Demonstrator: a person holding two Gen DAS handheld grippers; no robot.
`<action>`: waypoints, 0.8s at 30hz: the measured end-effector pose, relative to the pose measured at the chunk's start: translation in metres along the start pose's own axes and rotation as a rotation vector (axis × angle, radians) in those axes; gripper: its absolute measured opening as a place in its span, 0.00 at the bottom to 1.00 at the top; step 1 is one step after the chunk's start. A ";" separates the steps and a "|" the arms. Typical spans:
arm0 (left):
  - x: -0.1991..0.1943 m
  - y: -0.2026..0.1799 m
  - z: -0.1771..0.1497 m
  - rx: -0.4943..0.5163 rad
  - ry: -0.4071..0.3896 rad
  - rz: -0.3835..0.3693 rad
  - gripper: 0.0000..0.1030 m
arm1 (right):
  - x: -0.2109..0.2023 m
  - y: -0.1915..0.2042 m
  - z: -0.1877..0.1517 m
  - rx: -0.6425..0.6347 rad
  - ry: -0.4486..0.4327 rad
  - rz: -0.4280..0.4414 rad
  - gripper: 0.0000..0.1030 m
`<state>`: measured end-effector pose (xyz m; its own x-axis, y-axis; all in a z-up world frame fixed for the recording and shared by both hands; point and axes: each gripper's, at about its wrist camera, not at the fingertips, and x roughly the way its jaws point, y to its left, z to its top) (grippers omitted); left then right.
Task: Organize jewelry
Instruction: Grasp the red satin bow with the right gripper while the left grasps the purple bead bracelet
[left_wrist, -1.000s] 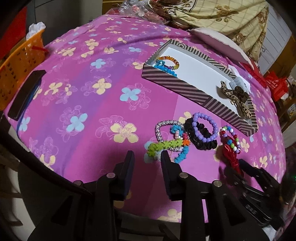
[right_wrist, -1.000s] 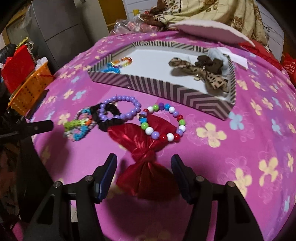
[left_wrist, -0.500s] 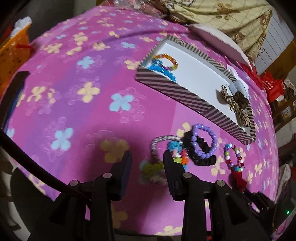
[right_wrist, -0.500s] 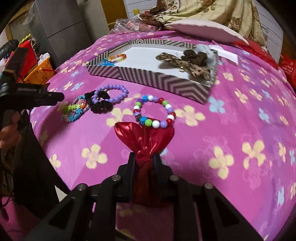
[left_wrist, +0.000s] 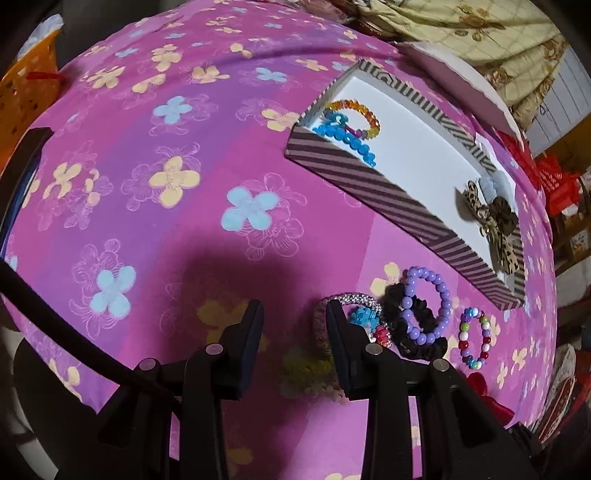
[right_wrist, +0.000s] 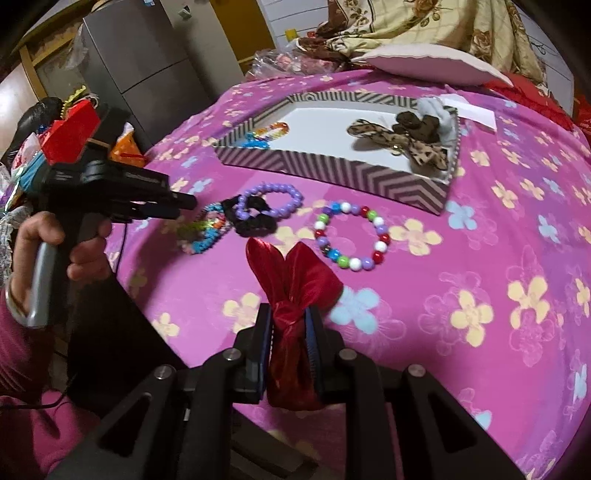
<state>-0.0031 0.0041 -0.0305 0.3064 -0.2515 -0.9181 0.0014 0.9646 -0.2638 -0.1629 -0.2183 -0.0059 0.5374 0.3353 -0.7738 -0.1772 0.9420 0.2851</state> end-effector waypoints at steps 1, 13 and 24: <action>0.001 -0.001 0.000 0.009 0.000 0.003 0.34 | -0.001 0.001 0.001 -0.002 -0.002 0.003 0.18; 0.011 -0.021 0.005 0.142 -0.020 0.008 0.30 | -0.013 -0.014 0.006 0.038 -0.035 -0.019 0.18; -0.036 -0.028 0.011 0.184 -0.097 -0.138 0.01 | -0.018 -0.014 0.009 0.045 -0.055 -0.013 0.18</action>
<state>-0.0038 -0.0129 0.0127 0.3814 -0.3812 -0.8422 0.2199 0.9223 -0.3178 -0.1626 -0.2380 0.0087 0.5844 0.3208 -0.7454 -0.1333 0.9440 0.3018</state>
